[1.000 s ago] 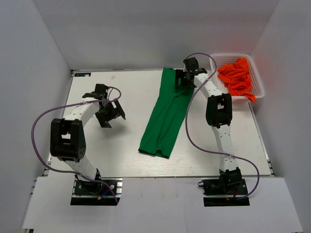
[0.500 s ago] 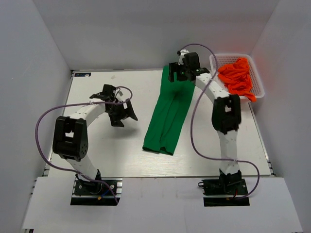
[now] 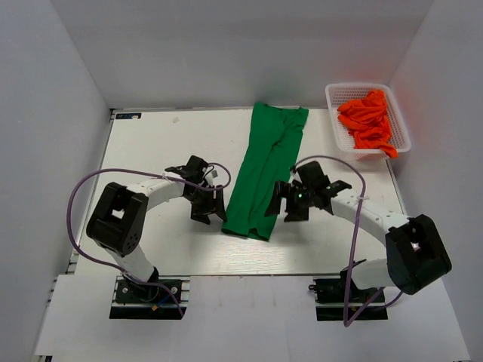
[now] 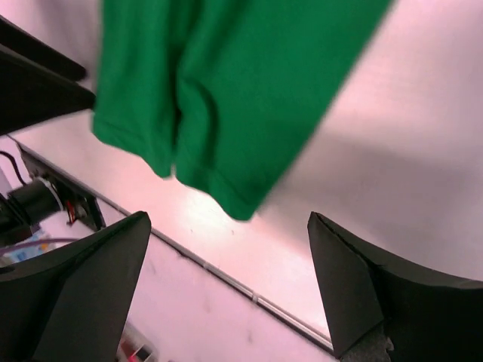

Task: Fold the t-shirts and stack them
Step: Grab the bottom of the folded rectangular tshirt with both arms

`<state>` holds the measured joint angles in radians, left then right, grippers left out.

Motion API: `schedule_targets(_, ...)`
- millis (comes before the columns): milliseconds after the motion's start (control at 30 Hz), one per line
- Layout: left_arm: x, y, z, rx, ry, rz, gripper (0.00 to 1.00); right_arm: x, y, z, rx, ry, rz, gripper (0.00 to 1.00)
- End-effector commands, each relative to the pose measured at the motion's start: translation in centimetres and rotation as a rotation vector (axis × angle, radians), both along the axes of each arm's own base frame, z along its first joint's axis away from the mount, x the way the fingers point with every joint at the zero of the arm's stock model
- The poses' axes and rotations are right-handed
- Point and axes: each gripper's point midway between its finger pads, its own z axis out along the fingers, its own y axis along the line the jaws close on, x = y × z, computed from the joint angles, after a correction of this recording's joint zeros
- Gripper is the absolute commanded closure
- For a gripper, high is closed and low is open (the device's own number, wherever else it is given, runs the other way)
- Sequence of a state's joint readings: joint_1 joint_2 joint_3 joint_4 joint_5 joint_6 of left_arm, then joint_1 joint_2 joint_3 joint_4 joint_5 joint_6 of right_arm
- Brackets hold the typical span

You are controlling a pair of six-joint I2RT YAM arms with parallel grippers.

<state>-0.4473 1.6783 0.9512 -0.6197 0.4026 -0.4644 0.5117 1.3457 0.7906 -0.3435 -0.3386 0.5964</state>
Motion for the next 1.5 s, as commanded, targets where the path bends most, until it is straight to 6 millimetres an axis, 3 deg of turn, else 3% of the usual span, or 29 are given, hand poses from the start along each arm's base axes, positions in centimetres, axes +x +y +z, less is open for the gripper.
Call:
schedule_targets(0, -0.1, -0.4, -0.2, 0.006, -0.056, -0.037, 0.27, -2.0, 1.6, 0.0, 0.066, 0.112, -0.038, 0.1)
schedule_targets(233, -1.0, -1.9, -0.8, 0.002, -0.054, -0.053, 0.41, -2.6, 1.6, -4.1, -0.01, 0.246, -0.064, 0.14)
schedule_targets(467, -2.2, -1.7, -2.0, 0.05, -0.028, -0.076, 0.6, -4.7, 1.9, -5.7, 0.01, 0.35, -0.048, 0.26)
schedule_targets(567, -2.7, -1.7, -2.3, 0.06, -0.006, -0.077, 0.68, -4.7, 2.4, -5.9, 0.025, 0.358, -0.018, 0.32)
schedule_targets(700, -2.7, -1.7, -2.4, 0.076, -0.012, -0.073, 0.86, -5.6, 2.4, -6.7, 0.021, 0.41, -0.011, 0.71)
schedule_targets(800, -2.3, -1.8, -1.6, 0.072, -0.034, -0.059, 1.0, -5.7, 2.2, -6.6, 0.039, 0.394, -0.028, 0.86)
schedule_targets(867, -2.4, -1.8, -1.3, 0.07, -0.032, -0.049, 1.0, -5.6, 2.2, -6.4, 0.043, 0.384, -0.03, 1.0)
schedule_targets(1067, -2.5, -2.2, 0.7, 0.025, -0.056, -0.045, 1.0, -7.2, 1.4, -5.3, 0.023, 0.386, -0.009, 1.0)
schedule_targets(1233, -2.7, -2.9, 3.1, -0.019, -0.078, -0.042, 1.0, -6.5, 1.5, -3.5, 0.014, 0.289, 0.001, 1.0)
schedule_targets(1333, -1.6, -4.0, 4.9, -0.053, -0.129, -0.05, 1.0, -5.5, 1.1, -3.0, -0.02, 0.26, -0.016, 1.0)
schedule_targets(1433, 0.8, -5.3, 6.5, -0.082, -0.196, -0.044, 1.0, -4.8, 0.9, -2.8, -0.045, 0.247, -0.037, 1.0)
schedule_targets(1467, 2.3, -5.8, 7.0, -0.082, -0.211, -0.017, 1.0, -3.3, 0.9, -2.1, -0.054, 0.205, -0.065, 1.0)
